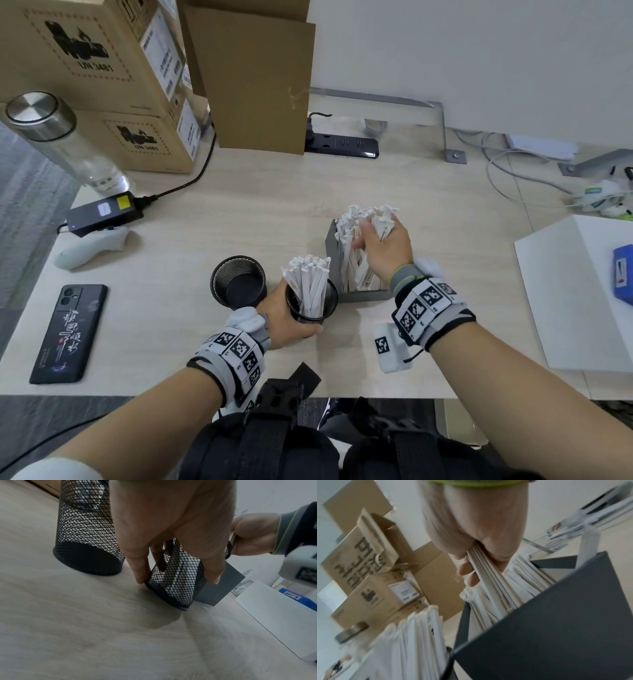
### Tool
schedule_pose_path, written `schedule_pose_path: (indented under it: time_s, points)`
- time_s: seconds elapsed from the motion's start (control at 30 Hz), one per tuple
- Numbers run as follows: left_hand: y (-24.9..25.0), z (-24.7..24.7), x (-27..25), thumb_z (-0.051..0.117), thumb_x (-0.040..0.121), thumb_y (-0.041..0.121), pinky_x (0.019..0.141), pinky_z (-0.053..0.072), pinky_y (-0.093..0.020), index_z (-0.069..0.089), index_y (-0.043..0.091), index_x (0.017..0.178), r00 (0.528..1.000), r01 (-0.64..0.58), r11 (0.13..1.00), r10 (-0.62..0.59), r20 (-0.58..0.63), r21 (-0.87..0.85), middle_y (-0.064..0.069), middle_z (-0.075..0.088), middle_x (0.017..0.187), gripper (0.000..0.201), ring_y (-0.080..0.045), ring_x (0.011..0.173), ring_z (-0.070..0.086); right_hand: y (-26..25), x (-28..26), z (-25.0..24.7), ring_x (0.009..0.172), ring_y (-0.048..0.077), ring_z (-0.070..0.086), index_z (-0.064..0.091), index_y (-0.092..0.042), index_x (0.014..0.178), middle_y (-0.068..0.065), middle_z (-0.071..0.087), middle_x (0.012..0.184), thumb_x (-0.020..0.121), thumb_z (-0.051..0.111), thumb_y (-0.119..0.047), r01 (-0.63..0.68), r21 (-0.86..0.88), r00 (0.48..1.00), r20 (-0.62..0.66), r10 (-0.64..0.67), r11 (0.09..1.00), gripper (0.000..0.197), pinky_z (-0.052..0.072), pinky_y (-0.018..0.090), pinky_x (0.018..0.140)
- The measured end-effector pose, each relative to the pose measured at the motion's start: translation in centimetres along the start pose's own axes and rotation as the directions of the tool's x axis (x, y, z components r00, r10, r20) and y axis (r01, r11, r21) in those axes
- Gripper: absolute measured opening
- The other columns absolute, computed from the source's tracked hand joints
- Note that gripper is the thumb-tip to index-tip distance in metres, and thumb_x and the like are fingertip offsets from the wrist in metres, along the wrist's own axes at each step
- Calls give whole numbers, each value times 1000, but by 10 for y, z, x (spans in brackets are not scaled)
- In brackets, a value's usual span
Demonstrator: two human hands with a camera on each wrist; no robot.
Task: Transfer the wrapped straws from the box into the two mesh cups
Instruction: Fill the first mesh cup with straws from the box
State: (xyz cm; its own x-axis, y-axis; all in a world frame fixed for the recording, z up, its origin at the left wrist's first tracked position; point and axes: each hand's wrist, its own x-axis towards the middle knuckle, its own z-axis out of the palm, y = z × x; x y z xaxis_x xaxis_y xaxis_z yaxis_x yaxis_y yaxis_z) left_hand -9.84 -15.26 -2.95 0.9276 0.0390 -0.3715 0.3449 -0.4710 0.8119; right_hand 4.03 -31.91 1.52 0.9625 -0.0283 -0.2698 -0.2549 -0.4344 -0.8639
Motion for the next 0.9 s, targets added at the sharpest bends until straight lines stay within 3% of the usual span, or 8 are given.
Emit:
schedule_pose_path:
  time_s: [0.07, 0.13, 0.33, 0.43, 0.6, 0.67, 0.8, 0.9]
  points:
    - [0, 0, 0, 89, 62, 25, 67, 34, 7, 34, 34, 119, 1000, 3, 1000, -3, -4, -3, 30, 51, 93, 79, 22, 81, 47, -4, 6, -3, 65, 19, 66, 65, -14, 87, 2, 70, 60, 91, 57, -27, 24, 88, 1000, -14, -23, 996, 16, 57, 42, 79]
    - [0, 0, 1, 89, 62, 26, 66, 34, 6, 32, 36, 116, 1000, 5, 1000, -5, -5, 4, 29, 51, 93, 80, 19, 82, 49, -9, 7, -8, 65, 25, 66, 65, -12, 68, 5, 70, 60, 89, 58, -26, -22, 180, 999, -26, 27, 983, 26, 58, 47, 80]
    - [-2, 0, 2, 88, 61, 33, 66, 36, 3, 33, 35, 121, 1000, 26, 999, -26, 16, 20, 29, 51, 95, 81, 5, 87, 54, -31, 5, -21, 61, 25, 65, 56, -10, 77, 0, 61, 50, 97, 53, -22, -45, 504, 997, -37, 74, 863, 24, 57, 41, 70]
    - [-2, -1, 3, 87, 62, 34, 68, 35, 1, 34, 31, 128, 999, 27, 1000, -28, 32, 12, 27, 53, 98, 85, 5, 90, 55, -48, -6, -21, 61, 25, 65, 56, -9, 77, 1, 59, 51, 99, 52, -22, -39, 617, 999, 16, 38, 786, 26, 58, 46, 77]
    - [3, -1, 3, 86, 66, 25, 66, 36, 5, 32, 34, 115, 999, 18, 1000, -18, 44, 1, 28, 52, 93, 73, 17, 82, 51, -53, -44, 1, 68, 27, 69, 57, -9, 74, 4, 62, 59, 100, 51, -23, -54, 545, 977, 203, -69, 837, 30, 57, 37, 66]
    - [7, -2, 2, 86, 67, 23, 65, 37, 4, 32, 34, 113, 999, 17, 1000, -17, 39, 2, 27, 52, 91, 73, 14, 80, 54, -46, -55, 12, 73, 31, 70, 59, -8, 69, 6, 64, 60, 98, 52, -24, -38, 472, 965, 245, -90, 881, 34, 57, 38, 70]
    - [9, -2, 1, 83, 70, 11, 65, 36, 4, 28, 29, 114, 998, -38, 999, 39, 56, -16, 25, 47, 90, 73, 31, 73, 47, -38, -60, 22, 73, 27, 71, 61, -9, 68, 4, 66, 61, 97, 54, -24, -9, 424, 963, 247, -106, 906, 33, 60, 40, 74]
    - [5, -2, -1, 86, 68, 17, 63, 36, 4, 32, 28, 121, 999, -6, 1000, 6, 33, -24, 27, 48, 90, 76, 22, 72, 49, -28, -60, 27, 71, 17, 68, 63, -9, 72, 7, 69, 70, 95, 59, -20, 57, 292, 964, 233, -129, 955, 26, 56, 34, 71]
